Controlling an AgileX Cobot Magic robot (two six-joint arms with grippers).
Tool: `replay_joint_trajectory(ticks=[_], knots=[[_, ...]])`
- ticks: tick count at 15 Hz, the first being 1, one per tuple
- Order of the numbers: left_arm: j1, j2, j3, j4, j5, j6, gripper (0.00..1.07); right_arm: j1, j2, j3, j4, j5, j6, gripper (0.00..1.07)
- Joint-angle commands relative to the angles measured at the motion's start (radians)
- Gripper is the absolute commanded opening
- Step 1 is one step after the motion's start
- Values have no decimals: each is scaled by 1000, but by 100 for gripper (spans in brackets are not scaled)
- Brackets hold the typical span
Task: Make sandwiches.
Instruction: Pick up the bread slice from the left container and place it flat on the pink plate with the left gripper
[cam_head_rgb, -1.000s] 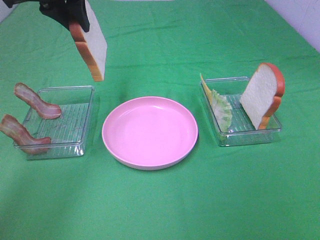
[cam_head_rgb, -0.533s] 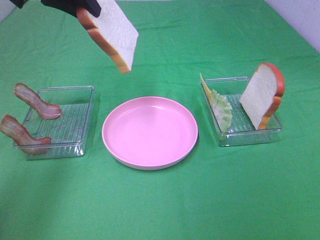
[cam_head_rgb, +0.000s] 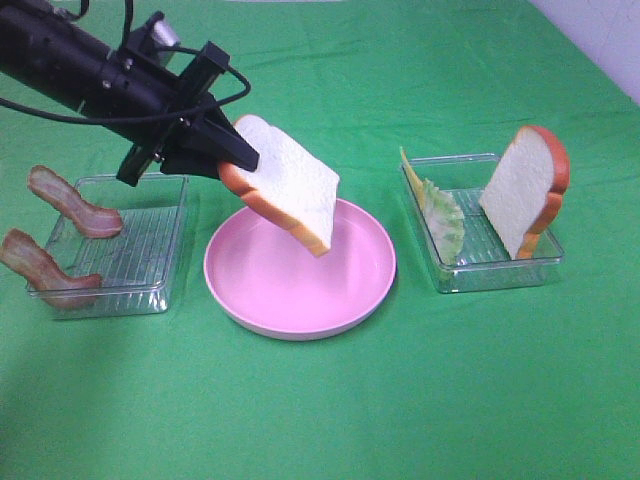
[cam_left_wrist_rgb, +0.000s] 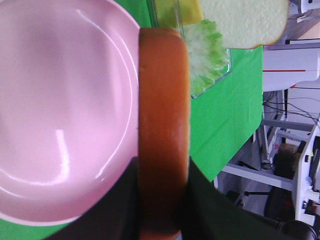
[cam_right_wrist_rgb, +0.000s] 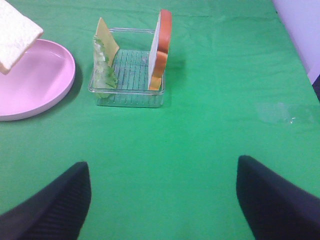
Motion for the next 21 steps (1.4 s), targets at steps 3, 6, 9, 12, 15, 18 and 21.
replay_joint_trajectory(ticks=[3, 6, 9, 12, 15, 18, 21], knots=[[-31, 118, 8, -76, -39, 20, 0, -6, -15, 3, -1, -4, -6, 76], [-75, 154, 8, -99, -87, 29, 0, -6, -15, 3, -1, -4, -6, 76], [-101, 170, 8, -102, -143, 46, 0, -6, -15, 3, -1, -4, -6, 76], [-101, 185, 8, -96, -142, 45, 0, -6, -15, 3, -1, -4, -6, 76], [-101, 187, -6, -77, -125, 42, 56, -6, -15, 3, -1, -4, -6, 76], [-101, 185, -93, 57, -21, 15, 84, -6, -15, 3, -1, -4, -6, 76], [-108, 168, -206, 267, 80, -140, 84, -6, -15, 3, -1, -4, -6, 76]])
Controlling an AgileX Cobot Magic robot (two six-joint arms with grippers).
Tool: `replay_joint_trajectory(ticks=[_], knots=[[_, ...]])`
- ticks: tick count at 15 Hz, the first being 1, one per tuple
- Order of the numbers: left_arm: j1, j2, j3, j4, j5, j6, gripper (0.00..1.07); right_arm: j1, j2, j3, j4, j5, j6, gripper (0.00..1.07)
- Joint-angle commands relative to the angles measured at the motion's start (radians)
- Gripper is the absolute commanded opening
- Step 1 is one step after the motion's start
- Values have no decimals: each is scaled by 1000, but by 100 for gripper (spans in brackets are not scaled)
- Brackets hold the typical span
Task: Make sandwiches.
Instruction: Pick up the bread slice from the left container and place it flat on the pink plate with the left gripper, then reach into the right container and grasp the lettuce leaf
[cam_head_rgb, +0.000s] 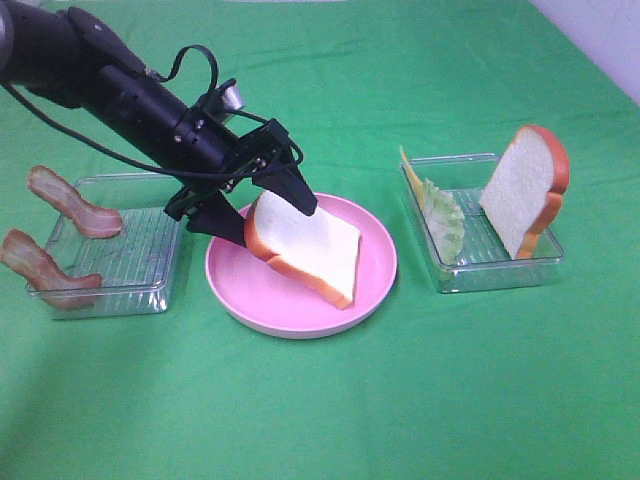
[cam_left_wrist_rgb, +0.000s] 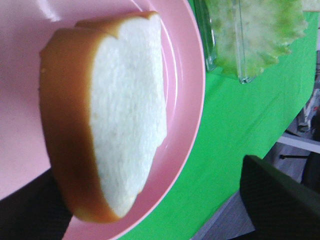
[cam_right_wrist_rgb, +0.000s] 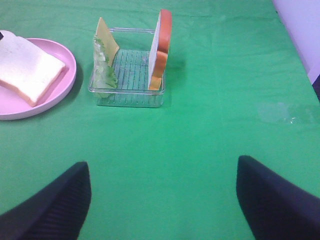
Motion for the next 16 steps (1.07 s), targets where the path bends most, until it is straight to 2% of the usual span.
replay_joint_trajectory(ticks=[1, 3, 5, 7, 9, 11, 14, 16], knots=[[-22, -37, -88, 224, 63, -155, 84, -6, -14, 3, -1, -4, -6, 76], [-34, -81, -145, 379, 56, -243, 84, -6, -14, 3, -1, -4, -6, 76], [-34, -135, -188, 474, 75, -327, 84, -6, -14, 3, -1, -4, -6, 76], [-34, -209, -231, 621, 166, -392, 83, -6, -14, 3, -1, -4, -6, 76], [-34, -278, -233, 763, 262, -451, 83, -6, -14, 3, -1, -4, -6, 76], [-34, -357, -232, 873, 279, -469, 82, -6, -14, 3, -1, -4, -6, 76], [-34, -471, -232, 882, 279, -470, 82, -6, -14, 3, -1, -4, -6, 76], [-34, -594, -191, 877, 279, -469, 82, -6, -14, 3, -1, -4, -6, 76]])
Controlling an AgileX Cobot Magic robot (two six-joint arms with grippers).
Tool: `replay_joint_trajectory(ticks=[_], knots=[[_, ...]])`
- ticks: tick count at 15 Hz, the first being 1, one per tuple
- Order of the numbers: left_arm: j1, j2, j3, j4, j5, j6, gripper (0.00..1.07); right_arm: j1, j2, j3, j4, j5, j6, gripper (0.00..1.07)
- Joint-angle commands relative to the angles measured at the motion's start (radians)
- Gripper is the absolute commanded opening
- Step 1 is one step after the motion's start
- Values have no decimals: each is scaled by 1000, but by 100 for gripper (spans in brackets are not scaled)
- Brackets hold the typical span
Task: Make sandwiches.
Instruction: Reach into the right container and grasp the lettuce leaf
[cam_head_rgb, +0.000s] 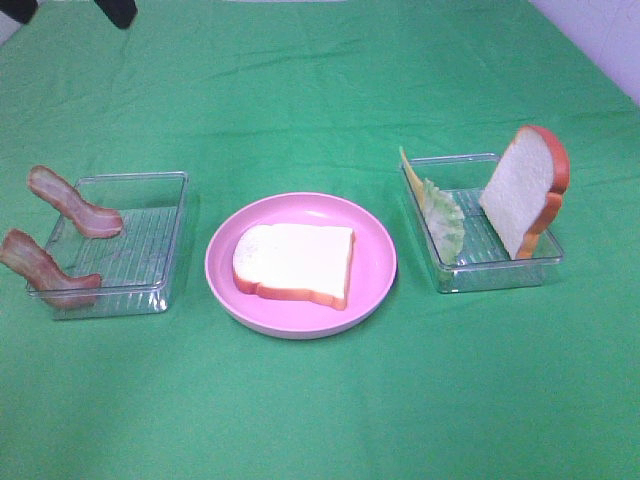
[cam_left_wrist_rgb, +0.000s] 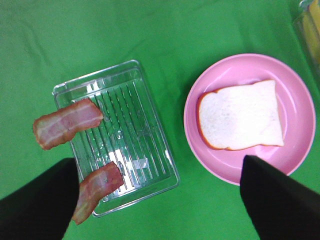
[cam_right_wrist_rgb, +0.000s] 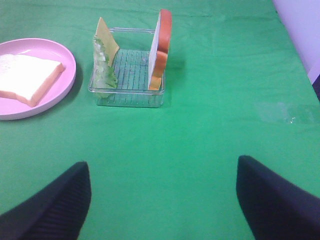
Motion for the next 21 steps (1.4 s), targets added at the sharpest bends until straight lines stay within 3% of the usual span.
replay_joint_trajectory(ticks=[1, 5, 11, 15, 16, 18, 20, 21], knots=[[-6, -150, 89, -2, 77, -7, 82, -6, -14, 3, -1, -4, -6, 76], [-6, -524, 478, 17, 60, 1, 82, -6, -14, 3, -1, -4, -6, 76], [-6, -1005, 852, 47, -11, 1, 82, -6, -14, 3, -1, -4, -6, 76], [-6, -1265, 1033, 47, -29, 29, 82, -6, -14, 3, 3, -4, -6, 76], [-6, -1416, 1112, 47, 24, 42, 82, -6, -12, 3, 4, -5, -6, 76], [-6, -1573, 1176, 47, 26, 42, 82, -6, 1, -6, 5, -21, -6, 76], [-6, -1710, 1202, 47, 20, 42, 82, -6, 25, -22, 11, -174, -6, 76], [-5, -1705, 1202, 47, 26, 44, 82, -6, 33, -22, 17, -221, -5, 76]])
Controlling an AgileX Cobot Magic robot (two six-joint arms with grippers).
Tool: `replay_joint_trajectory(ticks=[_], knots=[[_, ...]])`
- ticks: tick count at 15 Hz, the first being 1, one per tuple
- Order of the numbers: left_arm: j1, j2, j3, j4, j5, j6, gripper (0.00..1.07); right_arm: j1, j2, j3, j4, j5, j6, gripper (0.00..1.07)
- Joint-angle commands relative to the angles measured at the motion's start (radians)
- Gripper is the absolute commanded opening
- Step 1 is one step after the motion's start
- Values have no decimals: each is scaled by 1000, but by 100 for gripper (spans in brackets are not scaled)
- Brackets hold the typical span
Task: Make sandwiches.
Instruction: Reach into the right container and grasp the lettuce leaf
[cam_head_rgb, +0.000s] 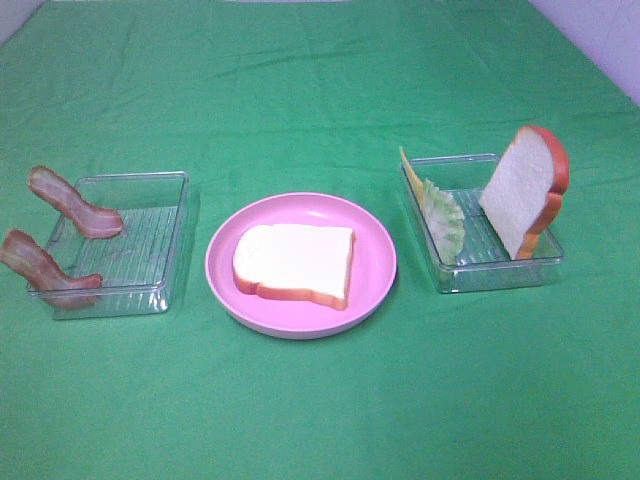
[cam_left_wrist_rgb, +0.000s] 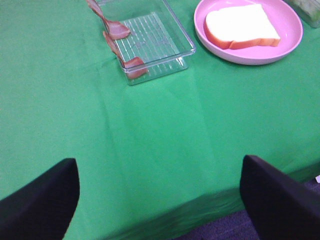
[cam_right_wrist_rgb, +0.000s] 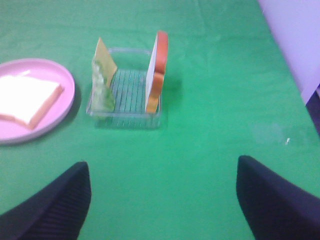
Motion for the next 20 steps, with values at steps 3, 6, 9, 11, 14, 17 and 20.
replay_joint_trajectory(ticks=[3, 6, 9, 11, 14, 17, 20], knots=[[-5, -26, 15, 0, -52, 31, 82, -6, 137, -11, 39, -313, 17, 76], [-5, -30, 63, 0, -178, 30, 82, -6, 379, -30, 104, -383, 17, 76], [-5, -29, 59, 0, -179, 32, 82, -6, 749, -182, 180, -299, -36, 76], [-5, -29, 59, 0, -179, 34, 82, -6, 922, -294, 224, -209, -113, 74], [-5, -29, 59, 0, -179, 34, 82, -6, 1117, -429, 257, -98, -130, 65], [-5, -29, 59, 0, -179, 34, 82, 69, 1303, -565, 233, -15, -125, 65], [-5, -29, 59, 0, -179, 34, 82, 224, 1445, -685, 177, 39, 6, 65]])
